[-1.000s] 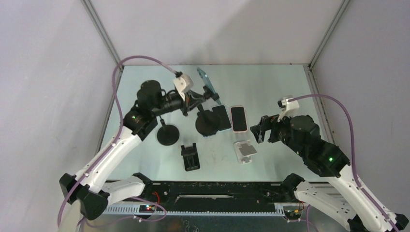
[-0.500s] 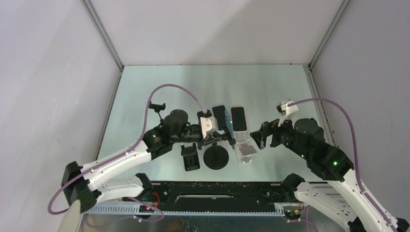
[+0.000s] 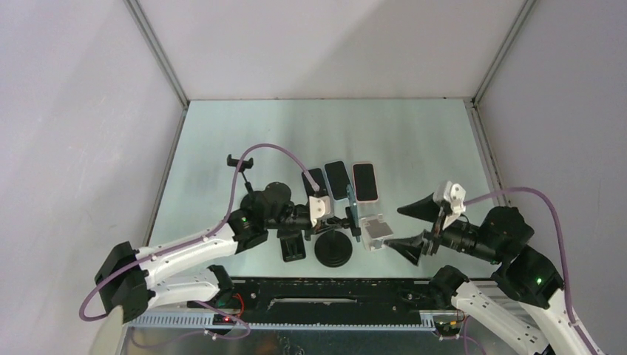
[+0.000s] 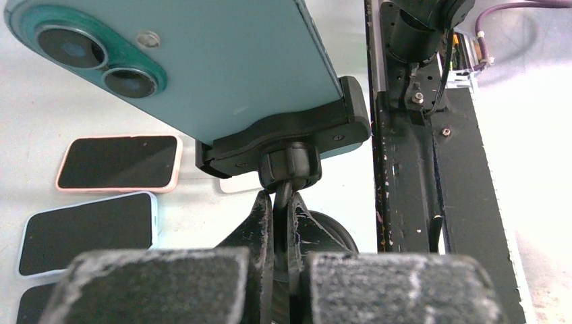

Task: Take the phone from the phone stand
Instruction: Place the phone stand with the phone at the center of the board.

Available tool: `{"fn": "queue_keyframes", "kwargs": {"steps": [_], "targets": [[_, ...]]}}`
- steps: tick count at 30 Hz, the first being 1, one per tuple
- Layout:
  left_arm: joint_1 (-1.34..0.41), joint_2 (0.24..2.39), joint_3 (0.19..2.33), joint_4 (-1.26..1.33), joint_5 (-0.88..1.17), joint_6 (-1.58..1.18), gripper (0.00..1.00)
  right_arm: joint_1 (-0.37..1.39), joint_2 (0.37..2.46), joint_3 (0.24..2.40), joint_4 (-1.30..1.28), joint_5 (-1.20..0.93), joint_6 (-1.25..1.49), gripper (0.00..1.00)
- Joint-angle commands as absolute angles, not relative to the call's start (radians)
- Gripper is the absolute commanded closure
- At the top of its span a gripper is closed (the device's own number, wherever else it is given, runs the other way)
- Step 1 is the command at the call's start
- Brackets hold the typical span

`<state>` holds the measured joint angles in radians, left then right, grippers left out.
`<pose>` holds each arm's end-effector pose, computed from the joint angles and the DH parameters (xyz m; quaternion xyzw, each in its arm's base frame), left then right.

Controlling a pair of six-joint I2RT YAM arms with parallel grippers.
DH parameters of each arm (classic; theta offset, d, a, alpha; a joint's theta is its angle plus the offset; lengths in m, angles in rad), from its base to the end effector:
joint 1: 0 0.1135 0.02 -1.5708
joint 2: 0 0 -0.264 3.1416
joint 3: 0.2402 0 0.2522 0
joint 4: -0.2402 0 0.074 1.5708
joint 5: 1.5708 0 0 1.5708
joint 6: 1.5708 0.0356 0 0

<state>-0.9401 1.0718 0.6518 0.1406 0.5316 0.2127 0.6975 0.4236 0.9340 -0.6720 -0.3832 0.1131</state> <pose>0.1284 -0.2064 0.2713 0.5525 0.5600 -0.4026 0.4680 0.0446 0.0548 0.3768 -0.3336 0.6807 0.3841 0.5272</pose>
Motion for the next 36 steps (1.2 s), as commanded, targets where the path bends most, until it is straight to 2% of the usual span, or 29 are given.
{"fn": "queue_keyframes", "kwargs": {"steps": [1,8,18,36], "targets": [[-0.963,1.058,0.667,0.309,0.571,0.269,1.0,0.693,0.379,0.863,-0.579,-0.654,-0.024,0.12],[-1.005,1.027,0.656,0.211,0.573,0.41,1.0,0.694,0.381,0.807,-0.512,-0.644,-0.041,0.11],[-1.044,0.964,0.614,0.127,0.538,0.53,1.0,0.69,0.454,0.671,-0.277,-0.833,-0.074,0.09],[-1.095,0.952,0.608,0.064,0.466,0.612,1.0,0.662,0.605,0.623,-0.226,-0.81,-0.096,0.08]]}}
